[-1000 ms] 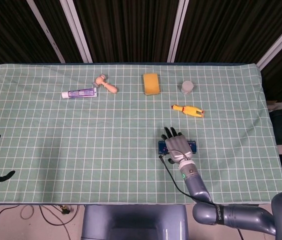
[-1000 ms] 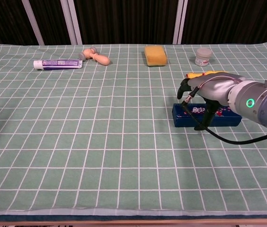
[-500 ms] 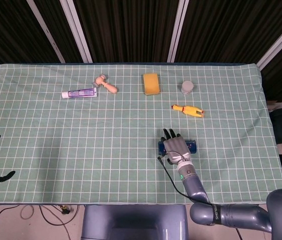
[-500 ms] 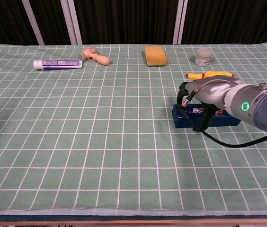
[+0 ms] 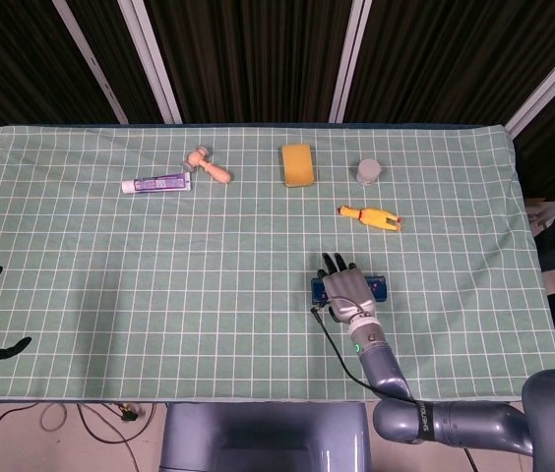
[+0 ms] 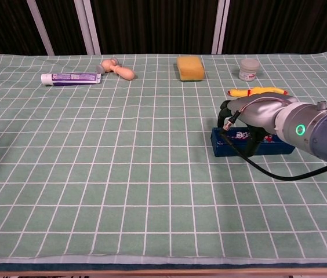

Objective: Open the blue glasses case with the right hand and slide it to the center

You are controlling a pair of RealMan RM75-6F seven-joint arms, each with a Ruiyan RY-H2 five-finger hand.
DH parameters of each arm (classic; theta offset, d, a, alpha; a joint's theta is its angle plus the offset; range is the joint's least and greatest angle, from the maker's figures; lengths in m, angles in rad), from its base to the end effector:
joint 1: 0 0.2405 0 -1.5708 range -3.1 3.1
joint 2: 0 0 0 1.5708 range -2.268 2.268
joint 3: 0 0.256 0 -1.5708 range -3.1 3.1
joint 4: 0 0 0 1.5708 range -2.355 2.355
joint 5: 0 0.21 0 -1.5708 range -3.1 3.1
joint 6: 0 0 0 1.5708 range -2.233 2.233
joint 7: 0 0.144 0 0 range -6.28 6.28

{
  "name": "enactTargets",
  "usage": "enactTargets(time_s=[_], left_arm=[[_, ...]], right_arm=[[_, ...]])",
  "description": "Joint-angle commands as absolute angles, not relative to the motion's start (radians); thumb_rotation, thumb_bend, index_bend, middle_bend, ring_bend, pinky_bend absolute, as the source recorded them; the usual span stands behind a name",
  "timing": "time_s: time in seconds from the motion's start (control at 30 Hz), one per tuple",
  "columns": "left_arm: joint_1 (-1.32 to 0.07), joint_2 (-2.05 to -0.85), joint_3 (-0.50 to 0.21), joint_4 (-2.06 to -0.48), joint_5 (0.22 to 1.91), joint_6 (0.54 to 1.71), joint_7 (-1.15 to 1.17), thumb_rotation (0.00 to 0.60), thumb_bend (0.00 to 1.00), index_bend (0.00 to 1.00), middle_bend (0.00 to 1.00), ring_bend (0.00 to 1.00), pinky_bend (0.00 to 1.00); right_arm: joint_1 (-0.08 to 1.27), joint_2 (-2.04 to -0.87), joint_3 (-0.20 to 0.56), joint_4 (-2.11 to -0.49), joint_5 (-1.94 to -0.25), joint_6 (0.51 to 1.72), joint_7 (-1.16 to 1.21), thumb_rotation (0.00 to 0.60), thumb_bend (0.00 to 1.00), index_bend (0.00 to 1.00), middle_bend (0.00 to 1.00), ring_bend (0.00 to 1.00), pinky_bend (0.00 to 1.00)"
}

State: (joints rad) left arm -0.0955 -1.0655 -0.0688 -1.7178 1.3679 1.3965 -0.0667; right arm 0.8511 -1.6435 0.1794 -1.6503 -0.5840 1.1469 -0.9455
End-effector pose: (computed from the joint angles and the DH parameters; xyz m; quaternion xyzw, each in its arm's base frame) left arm -0.3120 0.1854 0.1632 -0.5454 -0.4687 -0.3862 0.5777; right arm -0.1228 -0.3232 -0.0435 0.7581 -0.3710 0.2229 0.4877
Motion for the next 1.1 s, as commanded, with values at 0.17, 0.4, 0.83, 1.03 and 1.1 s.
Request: enactTargets(time_s=[0.17, 0.4, 0.83, 1.03, 1.1], left_arm=[[-0.095, -1.064, -0.069, -1.719, 1.368, 1.397, -0.072, 0.600, 0.00, 0.00, 0.00, 0.00, 0.00], [-0.094, -1.063, -0.067, -1.720, 1.369, 1.397, -0.073, 0.600, 0.00, 0.00, 0.00, 0.00, 0.00], [-0.093, -1.062, -0.066, -1.721, 1.371, 1.398, -0.073, 0.600, 0.00, 0.00, 0.00, 0.00, 0.00], [-0.093, -1.061, -0.066, -1.721, 1.372, 1.399, -0.076, 0.600, 0.00, 0.00, 0.00, 0.00, 0.00], [-0.092, -1.061, -0.066, -1.722, 1.371, 1.399, -0.077, 0.600, 0.00, 0.00, 0.00, 0.00, 0.00]], right_arm=[[0.854, -1.646, 0.172, -1.653, -0.574, 1.152, -0.941, 0.600, 0.50, 0.27, 0.00, 0.00, 0.25], [0.856, -1.647, 0.165, -1.653, -0.574, 1.158, -0.936, 0.600, 0.52, 0.27, 0.00, 0.00, 0.25], [0.864, -1.642, 0.161, -1.662, -0.564, 1.166, -0.933, 0.600, 0.58, 0.27, 0.00, 0.00, 0.25], [0.866, -1.647, 0.160, -1.653, -0.552, 1.165, -0.930, 0.600, 0.67, 0.27, 0.00, 0.00, 0.25], [0.869, -1.649, 0.161, -1.648, -0.548, 1.163, -0.929, 0.600, 0.70, 0.27, 0.00, 0.00, 0.25]])
